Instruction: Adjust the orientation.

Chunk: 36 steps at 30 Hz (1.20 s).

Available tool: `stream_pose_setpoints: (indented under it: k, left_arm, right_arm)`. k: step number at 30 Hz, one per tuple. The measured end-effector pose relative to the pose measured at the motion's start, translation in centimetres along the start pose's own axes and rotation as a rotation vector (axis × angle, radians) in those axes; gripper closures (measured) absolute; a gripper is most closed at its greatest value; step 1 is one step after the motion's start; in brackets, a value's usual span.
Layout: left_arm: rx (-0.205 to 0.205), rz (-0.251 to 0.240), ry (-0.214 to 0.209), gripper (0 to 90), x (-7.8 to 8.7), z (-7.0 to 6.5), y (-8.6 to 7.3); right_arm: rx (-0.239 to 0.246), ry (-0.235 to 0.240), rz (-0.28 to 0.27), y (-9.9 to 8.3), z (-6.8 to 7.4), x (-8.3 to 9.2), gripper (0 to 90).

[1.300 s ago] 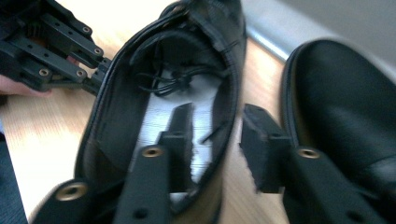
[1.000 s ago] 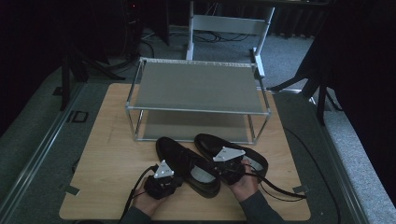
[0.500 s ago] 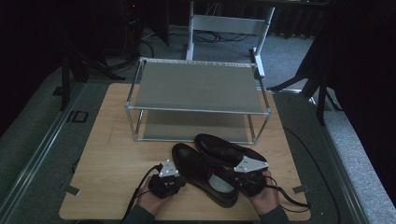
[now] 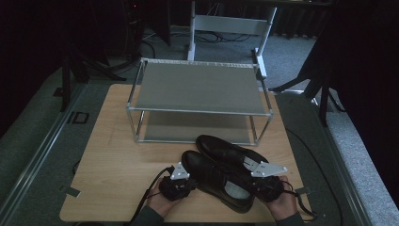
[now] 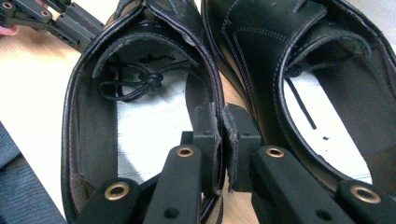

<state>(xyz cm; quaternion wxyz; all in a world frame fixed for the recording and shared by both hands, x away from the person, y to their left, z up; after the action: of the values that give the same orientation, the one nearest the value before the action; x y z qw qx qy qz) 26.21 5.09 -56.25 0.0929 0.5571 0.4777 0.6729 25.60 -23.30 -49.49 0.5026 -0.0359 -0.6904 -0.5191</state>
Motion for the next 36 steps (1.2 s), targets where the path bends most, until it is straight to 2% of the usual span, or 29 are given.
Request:
stream_pose_setpoints:
  k: [3, 10, 13, 15, 17, 20, 24, 26, 28, 31, 33, 35, 36]
  left_arm:
    - [-0.007, -0.002, -0.015, 78.8, -0.2, -0.3, 0.1]
    - [-0.044, 0.008, -0.056, 78.2, -1.0, -1.4, 0.5]
    - [-0.052, 0.010, -0.065, 78.0, -1.1, -1.7, 0.7]
    - [-0.056, 0.011, -0.070, 78.0, -1.2, -1.9, 0.7]
    - [-0.058, 0.012, -0.076, 78.0, -1.2, -2.0, 0.7]
    - [-0.063, 0.006, -0.094, 77.9, -1.3, -2.6, 0.9]
    - [-0.085, -0.002, -0.123, 77.8, -1.5, -3.7, 1.5]
    - [-0.100, 0.000, -0.140, 77.8, -1.9, -4.2, 1.8]
    - [-0.109, 0.002, -0.161, 77.8, -2.3, -4.8, 2.0]
    - [-0.124, 0.006, -0.183, 77.9, -2.9, -5.5, 2.1]
    - [-0.127, 0.008, -0.192, 77.8, -3.2, -5.9, 2.2]
    - [-0.131, 0.013, -0.196, 77.9, -3.6, -6.1, 2.2]
    - [-0.136, 0.017, -0.192, 77.9, -3.7, -6.1, 2.2]
  right_arm:
    - [0.012, 0.000, 0.005, -0.2, -0.2, 0.3, 84.2]
    - [-0.014, -0.016, 0.004, -0.9, -1.6, 0.9, 84.0]
    - [-0.010, -0.003, 0.004, -0.9, -1.7, 0.9, 82.1]
    - [0.001, 0.007, -0.006, -0.8, -1.7, 1.3, 70.4]
    - [0.002, 0.047, -0.033, -0.6, -1.9, 2.1, 62.7]
    - [-0.024, 0.060, -0.084, -0.2, -2.7, 3.4, 57.4]
    - [-0.061, 0.027, -0.117, 0.3, -4.4, 4.0, 55.9]
    - [-0.069, 0.037, -0.105, 0.5, -5.0, 3.6, 54.9]
    - [-0.050, 0.054, -0.086, 0.9, -5.0, 2.9, 55.6]
    - [-0.019, 0.069, -0.025, 1.4, -4.9, 1.4, 65.2]
    - [-0.003, 0.082, 0.016, 1.6, -4.8, 0.5, 67.3]
    - [0.008, 0.072, 0.049, 1.6, -5.0, -0.3, 69.9]
    - [0.005, 0.084, 0.063, 1.6, -5.0, -0.6, 73.7]
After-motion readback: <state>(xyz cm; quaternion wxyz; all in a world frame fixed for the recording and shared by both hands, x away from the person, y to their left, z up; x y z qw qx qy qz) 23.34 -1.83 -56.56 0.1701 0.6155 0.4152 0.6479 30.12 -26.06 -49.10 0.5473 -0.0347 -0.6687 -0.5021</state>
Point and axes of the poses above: each handheld gripper's, and its own axes: x roughly backward along the jaws, y roughly out of its top, z roughly to its left, the point moved 2 cm from there along -x, roughly forward along the jaws, and after that the axes turned 8 degrees about -x, right-handed, at the moved point
